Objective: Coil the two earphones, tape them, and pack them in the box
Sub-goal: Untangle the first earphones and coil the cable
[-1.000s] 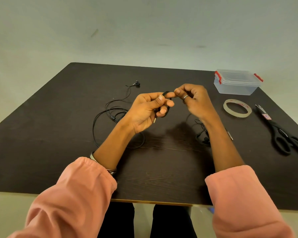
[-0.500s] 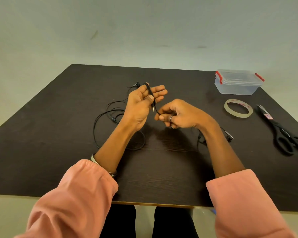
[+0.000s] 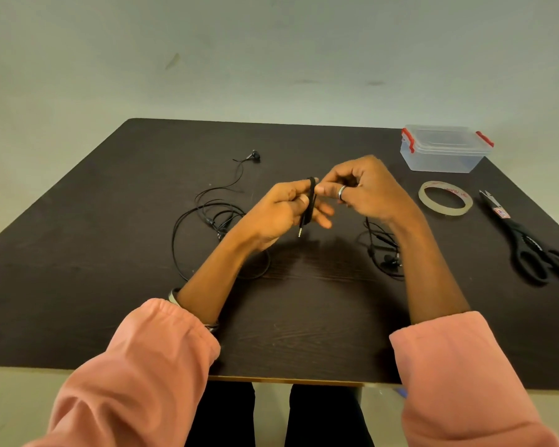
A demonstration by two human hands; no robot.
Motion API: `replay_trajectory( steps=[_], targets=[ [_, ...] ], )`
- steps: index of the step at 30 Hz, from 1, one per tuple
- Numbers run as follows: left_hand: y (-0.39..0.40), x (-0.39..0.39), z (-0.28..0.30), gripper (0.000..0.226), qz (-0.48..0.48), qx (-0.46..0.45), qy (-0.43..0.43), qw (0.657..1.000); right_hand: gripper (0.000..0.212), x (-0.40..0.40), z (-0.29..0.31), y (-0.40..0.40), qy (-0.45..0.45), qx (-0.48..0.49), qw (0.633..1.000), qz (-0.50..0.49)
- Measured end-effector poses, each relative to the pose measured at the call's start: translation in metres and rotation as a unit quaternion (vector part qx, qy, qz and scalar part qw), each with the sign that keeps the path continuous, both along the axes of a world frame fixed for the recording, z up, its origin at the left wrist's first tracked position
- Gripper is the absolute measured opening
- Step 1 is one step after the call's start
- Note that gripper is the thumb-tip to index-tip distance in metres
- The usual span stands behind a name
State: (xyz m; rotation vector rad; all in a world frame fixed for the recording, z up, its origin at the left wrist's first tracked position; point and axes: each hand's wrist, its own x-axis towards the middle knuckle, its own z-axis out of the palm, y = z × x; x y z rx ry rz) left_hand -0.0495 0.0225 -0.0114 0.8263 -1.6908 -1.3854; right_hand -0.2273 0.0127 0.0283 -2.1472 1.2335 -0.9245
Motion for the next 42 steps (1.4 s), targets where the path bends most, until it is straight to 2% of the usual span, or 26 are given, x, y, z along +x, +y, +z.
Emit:
replay_trajectory(
  steps=[5, 13, 16, 18, 23, 26, 29, 31, 34, 37, 39, 42],
  targets=[
    [0.007, -0.001, 0.004, 0.035, -0.051, 0.028, -0.01, 0.998, 0.011, -0.005, 0.0, -0.003, -0.07, -0.018, 0.997, -0.029],
    [0.007, 0.003, 0.006, 0.035, -0.072, 0.058, 0.065, 0.994, 0.011, -0.002, -0.003, -0.004, -0.178, 0.013, 0.98, -0.082],
    [0.006, 0.002, 0.006, 0.035, -0.076, 0.065, 0.104, 0.99, 0.012, -0.002, -0.007, -0.006, -0.193, 0.048, 0.974, -0.106],
    [0.004, 0.003, 0.005, 0.035, -0.063, 0.066, 0.15, 0.984, 0.015, 0.001, -0.011, -0.008, -0.174, 0.068, 0.978, -0.096],
    [-0.006, 0.009, 0.007, 0.033, 0.028, 0.084, 0.278, 0.957, 0.016, 0.015, -0.024, -0.009, -0.06, 0.138, 0.989, -0.015],
    [-0.009, 0.013, 0.009, 0.03, 0.062, 0.077, 0.309, 0.946, 0.017, 0.023, -0.021, -0.004, 0.003, 0.17, 0.984, 0.048],
    [-0.008, 0.014, 0.011, 0.03, 0.085, 0.073, 0.322, 0.94, 0.014, 0.023, -0.016, -0.002, 0.017, 0.17, 0.983, 0.07],
    [-0.009, 0.014, 0.013, 0.031, 0.109, 0.073, 0.335, 0.933, 0.016, 0.02, -0.015, -0.003, 0.037, 0.127, 0.99, 0.043],
    [-0.012, 0.019, 0.014, 0.032, 0.132, 0.078, 0.362, 0.919, 0.019, 0.017, -0.017, -0.009, 0.049, -0.014, 0.998, -0.043],
    [-0.012, 0.024, 0.016, 0.034, 0.116, 0.084, 0.378, 0.915, 0.026, 0.016, -0.015, -0.013, 0.078, -0.144, 0.971, -0.175],
    [-0.01, 0.023, 0.017, 0.034, 0.093, 0.088, 0.381, 0.916, 0.034, 0.014, -0.013, -0.013, 0.136, -0.162, 0.949, -0.235],
    [-0.008, 0.023, 0.019, 0.034, 0.078, 0.093, 0.402, 0.908, 0.043, 0.004, -0.01, -0.013, 0.231, -0.108, 0.934, -0.252]
  ],
)
